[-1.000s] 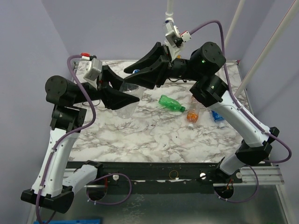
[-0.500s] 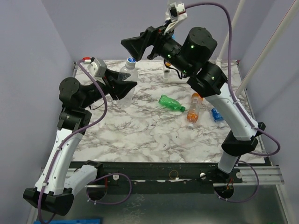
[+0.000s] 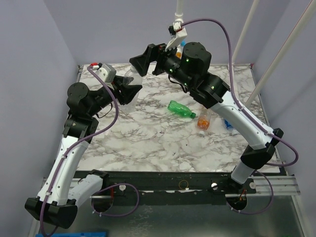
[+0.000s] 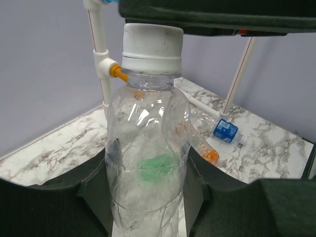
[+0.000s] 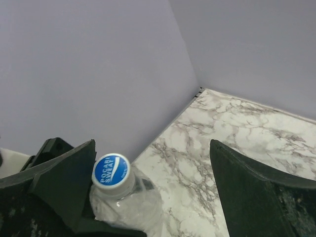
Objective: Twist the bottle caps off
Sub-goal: Unscrew the bottle cap from the plastic bottle.
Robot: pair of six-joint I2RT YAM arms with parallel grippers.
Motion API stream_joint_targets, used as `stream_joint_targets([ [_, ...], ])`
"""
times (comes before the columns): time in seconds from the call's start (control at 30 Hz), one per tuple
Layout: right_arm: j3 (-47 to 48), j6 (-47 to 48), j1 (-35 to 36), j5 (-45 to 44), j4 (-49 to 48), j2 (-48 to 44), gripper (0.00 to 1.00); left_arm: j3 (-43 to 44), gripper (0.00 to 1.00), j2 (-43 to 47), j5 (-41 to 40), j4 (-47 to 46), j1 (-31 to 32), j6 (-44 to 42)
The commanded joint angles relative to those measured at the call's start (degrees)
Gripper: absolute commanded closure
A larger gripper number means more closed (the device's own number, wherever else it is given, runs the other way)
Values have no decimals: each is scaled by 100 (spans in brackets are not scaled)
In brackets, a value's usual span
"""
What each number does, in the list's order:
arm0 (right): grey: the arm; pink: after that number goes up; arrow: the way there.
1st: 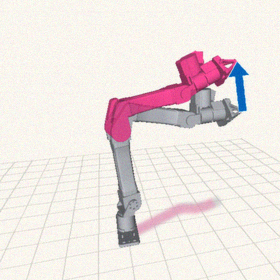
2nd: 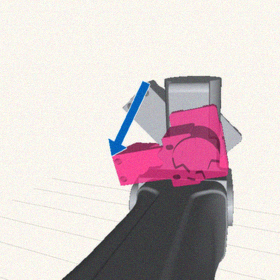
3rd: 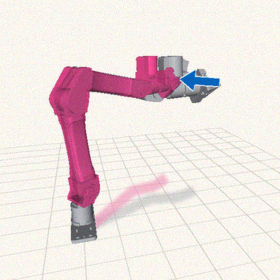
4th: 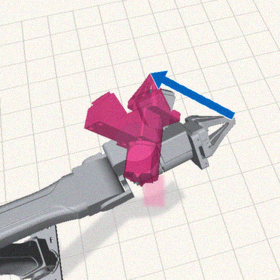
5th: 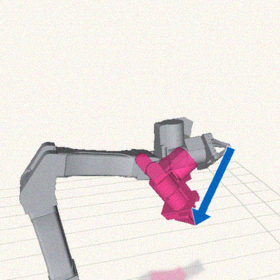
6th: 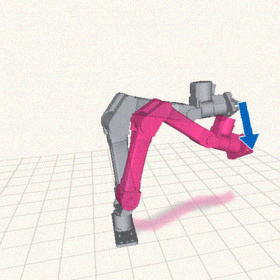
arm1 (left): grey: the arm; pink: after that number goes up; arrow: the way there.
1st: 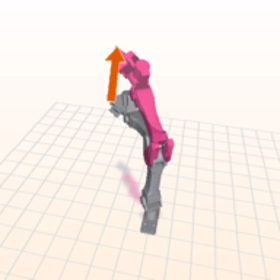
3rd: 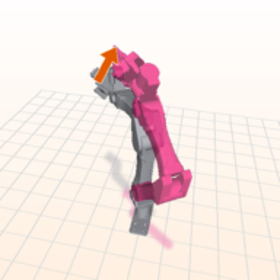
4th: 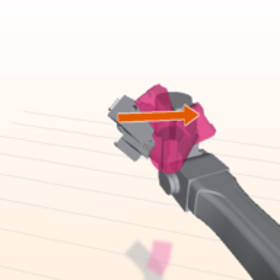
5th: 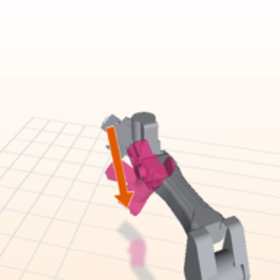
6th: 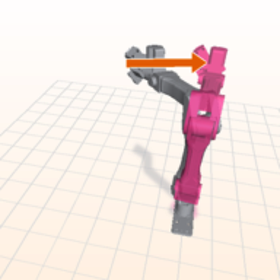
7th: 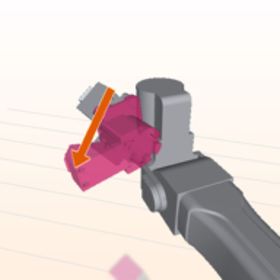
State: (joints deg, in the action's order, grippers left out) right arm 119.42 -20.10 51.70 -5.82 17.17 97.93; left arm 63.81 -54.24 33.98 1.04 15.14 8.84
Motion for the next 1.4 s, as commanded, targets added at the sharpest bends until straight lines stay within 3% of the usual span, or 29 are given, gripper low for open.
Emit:
stream_joint_targets([
  [0.0,-227,-97,77,749,-398,-244,0,-148,100,30,-154,-209,-16,-145],
  [0.2,-347,-219,76,1222,-638,-94,1,-161,100,-6,-40,-201,-17,-145],
  [0.33,-318,-301,75,1167,-642,23,8,-98,100,8,-15,-201,-19,-111],
  [0.63,-139,-391,68,1323,-669,199,43,-168,100,66,0,-183,-19,-254],
  [0.93,-167,-409,61,1426,-634,205,51,-59,100,56,75,-242,-18,-41],
  [1.0,-147,-396,53,1404,-634,179,70,26,100,45,214,-243,-19,72],
  [1.03,-149,-367,53,1411,-655,156,89,70,100,30,300,-244,-15,136],
  [1.07,-183,-362,44,1417,-697,104,99,122,100,27,418,-244,-14,192],
  [1.23,-873,-351,-9,1851,-1427,-360,99,237,100,40,912,-293,-10,549],
  [1.37,-1012,-185,-55,3030,-1861,-566,99,308,100,72,1512,-359,-11,959],
])
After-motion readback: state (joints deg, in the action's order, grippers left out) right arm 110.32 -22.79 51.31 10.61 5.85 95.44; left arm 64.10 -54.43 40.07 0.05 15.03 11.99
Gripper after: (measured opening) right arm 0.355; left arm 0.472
